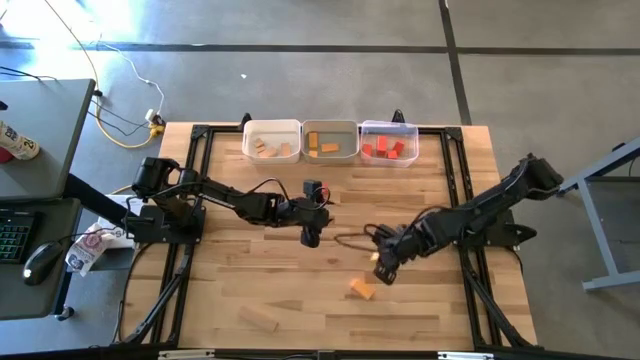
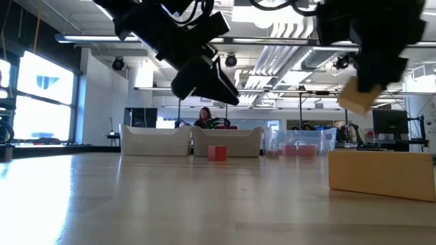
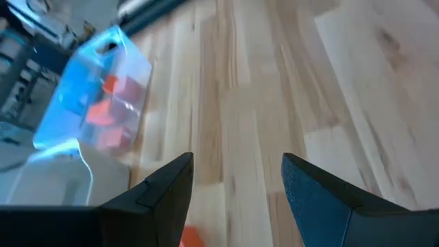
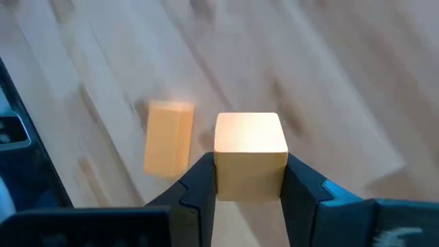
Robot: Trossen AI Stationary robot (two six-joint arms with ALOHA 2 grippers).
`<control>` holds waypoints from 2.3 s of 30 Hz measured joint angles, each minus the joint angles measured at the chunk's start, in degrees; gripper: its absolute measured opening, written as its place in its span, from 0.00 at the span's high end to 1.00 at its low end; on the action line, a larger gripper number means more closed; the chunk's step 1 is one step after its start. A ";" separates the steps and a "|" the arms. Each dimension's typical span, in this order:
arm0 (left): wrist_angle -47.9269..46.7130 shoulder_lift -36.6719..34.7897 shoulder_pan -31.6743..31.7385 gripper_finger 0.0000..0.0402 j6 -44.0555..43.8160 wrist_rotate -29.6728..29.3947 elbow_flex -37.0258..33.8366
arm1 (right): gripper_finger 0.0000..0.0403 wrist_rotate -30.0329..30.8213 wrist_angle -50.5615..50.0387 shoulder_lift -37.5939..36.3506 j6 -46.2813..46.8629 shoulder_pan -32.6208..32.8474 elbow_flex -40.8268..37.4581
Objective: Sort & place blocks by color
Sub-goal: Put the yellow block into the gray bin
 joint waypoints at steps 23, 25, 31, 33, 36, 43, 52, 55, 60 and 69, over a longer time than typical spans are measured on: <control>18.94 0.00 -4.39 0.48 8.81 -3.04 0.00 | 0.76 0.40 15.81 -11.17 -27.74 -15.92 0.00; 20.36 0.00 -4.39 0.48 8.89 -3.03 0.00 | 0.76 -0.71 17.41 -11.17 -28.56 -16.89 0.00; 22.53 0.00 -4.39 0.48 11.02 -3.38 0.00 | 0.76 -1.04 19.60 -11.17 -28.76 -19.02 0.00; 22.81 0.00 -4.37 0.48 11.19 -3.56 0.00 | 0.76 -1.14 19.96 -11.17 -28.17 -19.50 0.00; 23.14 0.00 -4.37 0.48 11.22 -3.81 0.00 | 0.76 -1.19 20.14 -11.17 -28.18 -19.94 0.00; 26.49 0.00 -4.37 0.48 12.77 -3.89 0.00 | 0.76 -1.07 22.94 -11.17 -28.14 -20.00 0.00; 28.96 0.00 -4.35 0.50 14.84 -3.85 0.00 | 0.76 -0.87 24.98 -11.15 -28.10 -20.00 0.00; 29.02 0.00 -4.35 0.56 14.92 -3.86 0.00 | 0.76 -0.67 24.83 -11.15 -28.05 -19.98 0.00; 28.90 0.00 -4.35 0.65 16.39 -4.45 0.00 | 0.76 -0.60 24.72 -11.15 -27.29 -20.00 0.00; 28.97 0.00 -4.29 0.66 16.49 -4.32 0.00 | 0.68 -0.53 24.77 -11.12 -26.77 -20.00 0.00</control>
